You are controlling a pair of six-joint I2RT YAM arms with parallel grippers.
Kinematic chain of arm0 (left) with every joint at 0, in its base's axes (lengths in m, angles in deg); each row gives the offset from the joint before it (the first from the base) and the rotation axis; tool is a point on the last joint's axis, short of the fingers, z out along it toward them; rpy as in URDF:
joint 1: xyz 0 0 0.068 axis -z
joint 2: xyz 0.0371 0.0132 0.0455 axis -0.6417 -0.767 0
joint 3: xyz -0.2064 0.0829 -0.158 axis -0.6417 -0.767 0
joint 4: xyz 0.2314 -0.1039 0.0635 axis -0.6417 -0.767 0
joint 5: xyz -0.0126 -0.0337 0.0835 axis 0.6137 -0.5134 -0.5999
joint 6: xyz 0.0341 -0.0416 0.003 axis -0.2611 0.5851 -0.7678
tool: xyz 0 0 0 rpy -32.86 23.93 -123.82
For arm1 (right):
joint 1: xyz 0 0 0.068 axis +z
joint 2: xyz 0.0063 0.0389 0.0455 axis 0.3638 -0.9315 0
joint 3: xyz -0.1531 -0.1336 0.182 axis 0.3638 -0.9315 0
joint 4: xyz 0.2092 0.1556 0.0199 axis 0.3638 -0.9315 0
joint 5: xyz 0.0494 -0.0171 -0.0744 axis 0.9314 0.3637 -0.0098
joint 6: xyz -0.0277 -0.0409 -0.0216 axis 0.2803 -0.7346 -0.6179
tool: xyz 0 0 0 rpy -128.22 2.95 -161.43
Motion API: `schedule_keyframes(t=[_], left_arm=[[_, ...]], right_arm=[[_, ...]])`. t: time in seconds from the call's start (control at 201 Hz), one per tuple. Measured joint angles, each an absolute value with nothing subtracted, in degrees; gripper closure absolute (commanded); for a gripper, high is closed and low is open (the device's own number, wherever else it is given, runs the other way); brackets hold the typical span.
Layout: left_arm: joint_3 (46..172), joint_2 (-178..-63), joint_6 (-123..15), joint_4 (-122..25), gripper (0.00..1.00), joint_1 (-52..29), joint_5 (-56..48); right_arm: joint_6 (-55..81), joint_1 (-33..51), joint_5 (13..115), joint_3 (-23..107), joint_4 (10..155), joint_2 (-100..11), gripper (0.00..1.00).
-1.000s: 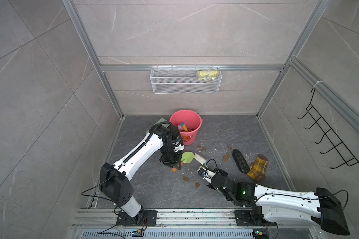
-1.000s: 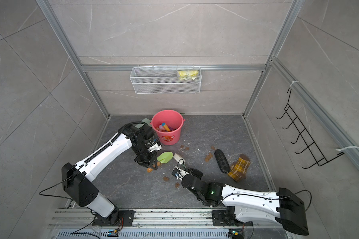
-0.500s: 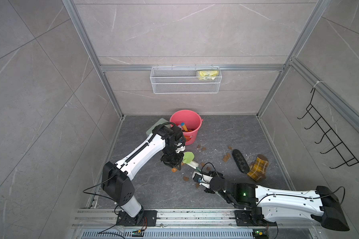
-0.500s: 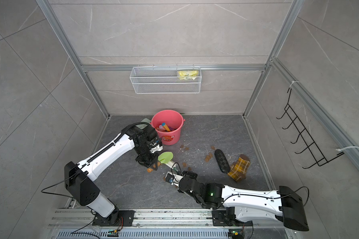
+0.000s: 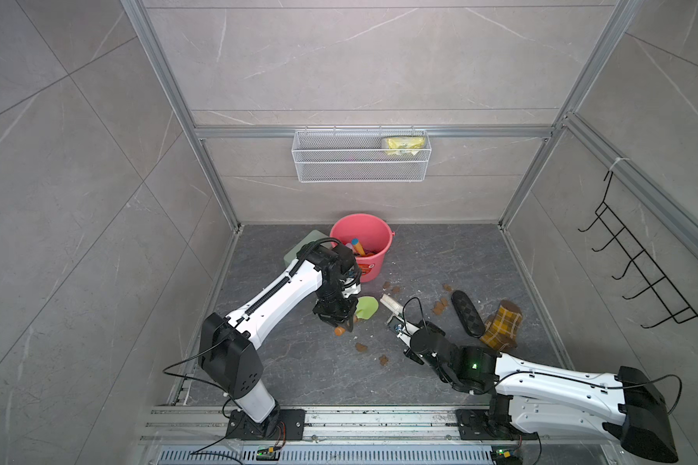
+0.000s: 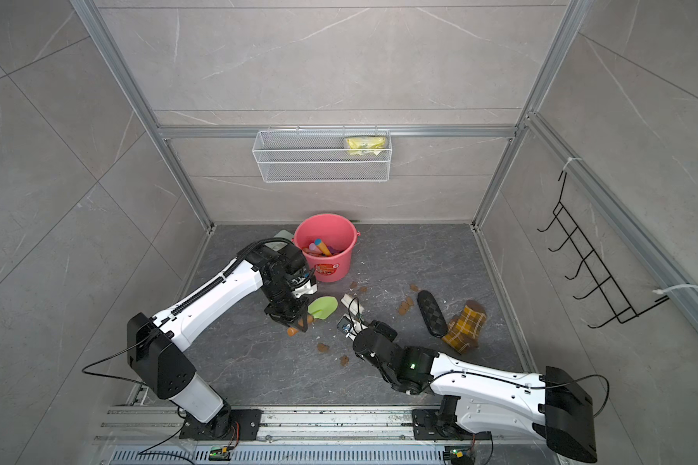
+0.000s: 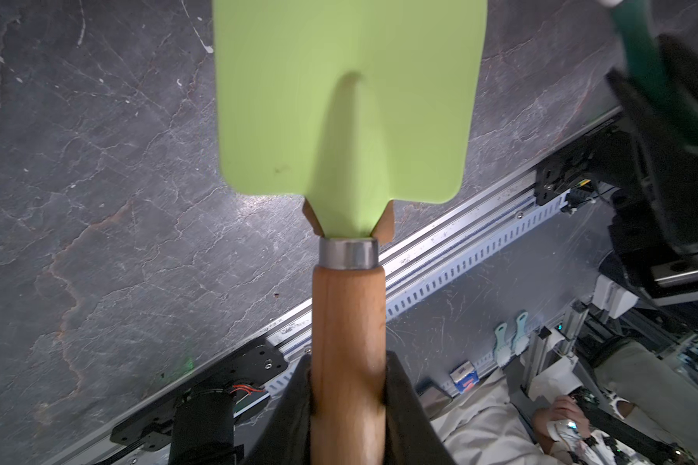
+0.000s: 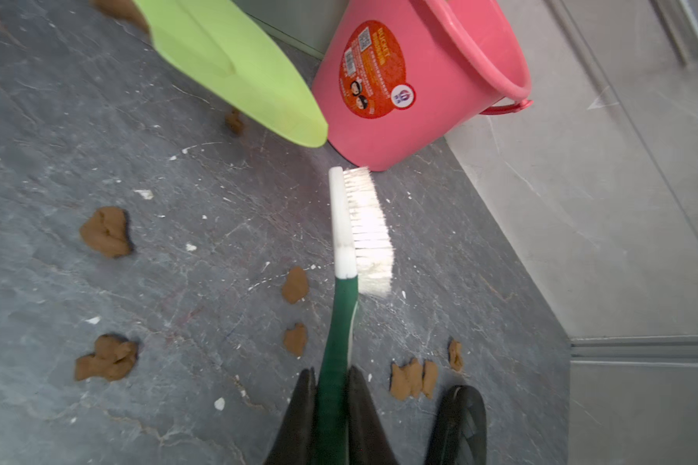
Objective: Brush the soil off the hand trowel and place it into the bucket
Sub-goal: Brush off the soil from the hand trowel.
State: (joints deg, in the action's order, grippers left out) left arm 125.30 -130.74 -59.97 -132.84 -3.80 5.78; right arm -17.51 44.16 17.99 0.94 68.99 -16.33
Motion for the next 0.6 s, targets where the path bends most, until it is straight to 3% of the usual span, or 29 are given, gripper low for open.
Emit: schedule_keyframes(t=[0.319,0.597], left_arm=[[124.49,-130.69,-59.9,-130.22,1.0,-6.44,13.01],[123.07,-130.69,-59.88,-129.96,1.0,-5.76,13.23]], right_arm=[[-19.25,49.8,31.63,-0.11,70.45,-11.57,1.0],[-19.23,49.8,33.05,-0.11,73.01,-9.36,1.0]])
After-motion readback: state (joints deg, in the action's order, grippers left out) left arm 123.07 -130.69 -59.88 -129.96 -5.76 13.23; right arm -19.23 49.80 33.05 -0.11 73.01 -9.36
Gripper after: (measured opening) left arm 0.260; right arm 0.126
